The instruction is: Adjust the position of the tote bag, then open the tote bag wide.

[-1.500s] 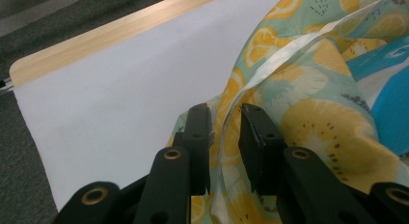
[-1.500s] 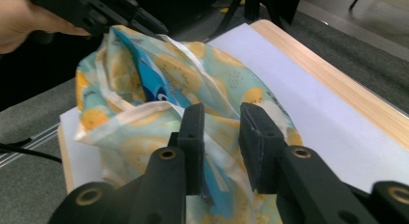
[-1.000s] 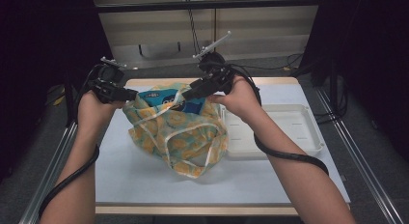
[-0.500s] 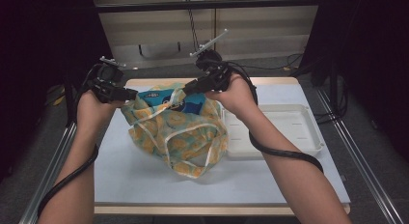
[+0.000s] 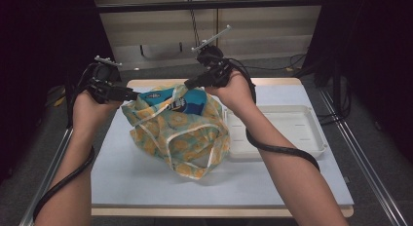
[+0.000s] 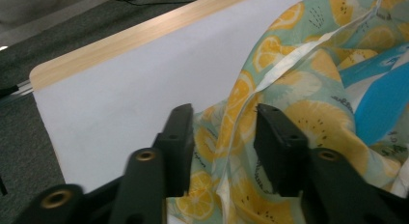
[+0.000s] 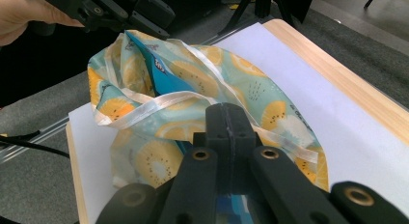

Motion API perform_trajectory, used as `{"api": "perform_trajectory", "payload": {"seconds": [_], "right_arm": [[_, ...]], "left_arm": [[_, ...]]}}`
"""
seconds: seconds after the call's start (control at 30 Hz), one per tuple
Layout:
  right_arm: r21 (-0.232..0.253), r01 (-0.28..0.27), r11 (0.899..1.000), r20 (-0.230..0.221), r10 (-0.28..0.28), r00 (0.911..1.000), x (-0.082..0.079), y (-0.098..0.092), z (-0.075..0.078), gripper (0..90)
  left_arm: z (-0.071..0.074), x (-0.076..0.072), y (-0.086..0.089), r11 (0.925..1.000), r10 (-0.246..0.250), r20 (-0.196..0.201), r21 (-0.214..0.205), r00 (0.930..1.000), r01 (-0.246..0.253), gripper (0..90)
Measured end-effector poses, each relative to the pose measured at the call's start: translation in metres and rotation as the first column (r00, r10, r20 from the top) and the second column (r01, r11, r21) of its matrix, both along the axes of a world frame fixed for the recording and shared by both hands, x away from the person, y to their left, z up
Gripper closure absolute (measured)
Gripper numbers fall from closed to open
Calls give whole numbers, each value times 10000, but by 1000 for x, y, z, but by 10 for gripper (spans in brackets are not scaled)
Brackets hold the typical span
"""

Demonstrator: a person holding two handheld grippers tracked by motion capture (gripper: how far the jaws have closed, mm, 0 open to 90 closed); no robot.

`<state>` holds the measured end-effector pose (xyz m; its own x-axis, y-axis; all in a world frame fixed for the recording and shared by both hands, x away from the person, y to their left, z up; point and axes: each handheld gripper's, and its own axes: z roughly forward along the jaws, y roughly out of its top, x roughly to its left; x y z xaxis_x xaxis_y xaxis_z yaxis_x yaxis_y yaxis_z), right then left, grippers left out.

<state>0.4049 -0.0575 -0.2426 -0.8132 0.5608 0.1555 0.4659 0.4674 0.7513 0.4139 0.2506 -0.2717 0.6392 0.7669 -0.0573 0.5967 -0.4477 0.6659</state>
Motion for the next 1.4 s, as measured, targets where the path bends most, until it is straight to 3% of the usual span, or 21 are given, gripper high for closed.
{"api": "perform_trajectory", "payload": {"seconds": [0.23,0.37,0.47,0.67,0.93,1.23,1.3,1.4], "right_arm": [[-222,-109,9997,249,115,9996,-6,3,2,900],[152,-22,9999,141,20,9999,-7,-1,6,900],[-53,-32,10000,161,32,9999,-8,-1,7,900],[65,-4,10000,129,3,9999,-7,1,5,900],[67,239,9997,88,-239,9997,0,5,5,900],[332,622,9975,70,-624,9980,8,8,2,900],[261,642,9976,128,-645,9978,8,9,3,900],[236,746,9969,48,-748,9972,8,10,4,900]], "left_arm": [[8,-6,4,10000,39,176,51,9998,-39,544],[12,-12,5,10000,41,389,5,9992,-41,509],[17,-15,5,10000,13,486,59,9988,-16,461],[27,-21,8,9993,380,976,-89,9945,-374,334],[31,-22,-4,9998,210,1177,-52,9928,-205,211],[37,-22,-12,10000,9,1214,-95,9926,2,183],[39,-23,-15,9997,-254,1240,-34,9920,260,176],[40,-23,-21,9977,-575,1209,-291,9910,614,148]]}}
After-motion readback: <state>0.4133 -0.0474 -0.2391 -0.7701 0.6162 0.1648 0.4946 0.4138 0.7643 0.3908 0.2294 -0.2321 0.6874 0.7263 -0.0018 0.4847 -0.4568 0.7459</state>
